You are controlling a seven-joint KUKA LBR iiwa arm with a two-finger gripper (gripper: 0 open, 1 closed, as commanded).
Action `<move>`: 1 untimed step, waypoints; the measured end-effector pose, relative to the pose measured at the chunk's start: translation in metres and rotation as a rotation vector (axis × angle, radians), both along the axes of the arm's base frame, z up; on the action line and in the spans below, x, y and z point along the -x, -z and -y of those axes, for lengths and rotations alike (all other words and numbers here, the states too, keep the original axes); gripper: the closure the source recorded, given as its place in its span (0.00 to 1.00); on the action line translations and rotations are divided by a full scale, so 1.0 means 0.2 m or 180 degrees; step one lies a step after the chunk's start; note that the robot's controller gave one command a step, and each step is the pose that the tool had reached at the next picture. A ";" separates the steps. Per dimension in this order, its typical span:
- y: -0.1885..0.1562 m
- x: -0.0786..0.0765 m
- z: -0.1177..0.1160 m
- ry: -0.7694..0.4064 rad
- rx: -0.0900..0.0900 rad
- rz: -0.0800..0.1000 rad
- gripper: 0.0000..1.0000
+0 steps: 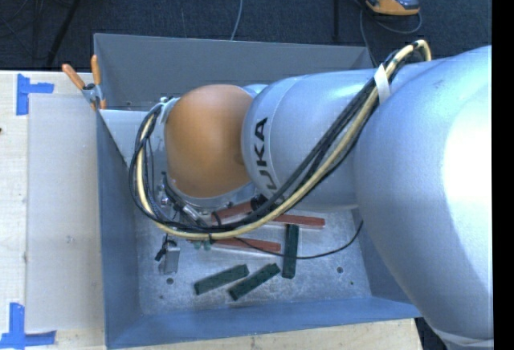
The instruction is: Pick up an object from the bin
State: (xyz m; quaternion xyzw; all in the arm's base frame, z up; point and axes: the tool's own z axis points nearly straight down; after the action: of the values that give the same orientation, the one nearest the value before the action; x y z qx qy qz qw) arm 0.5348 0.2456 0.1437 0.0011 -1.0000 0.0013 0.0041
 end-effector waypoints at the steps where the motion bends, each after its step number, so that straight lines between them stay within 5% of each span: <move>1: 0.06 -0.14 0.50 -0.0415 0.0003 0.0021 0.00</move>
Offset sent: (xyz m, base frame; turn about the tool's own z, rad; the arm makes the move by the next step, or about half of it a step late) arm 0.0272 -0.0959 -0.0101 -0.1364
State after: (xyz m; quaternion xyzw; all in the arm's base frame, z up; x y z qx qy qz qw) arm 0.5631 0.1450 0.1326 0.0662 -0.9978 0.0020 0.0007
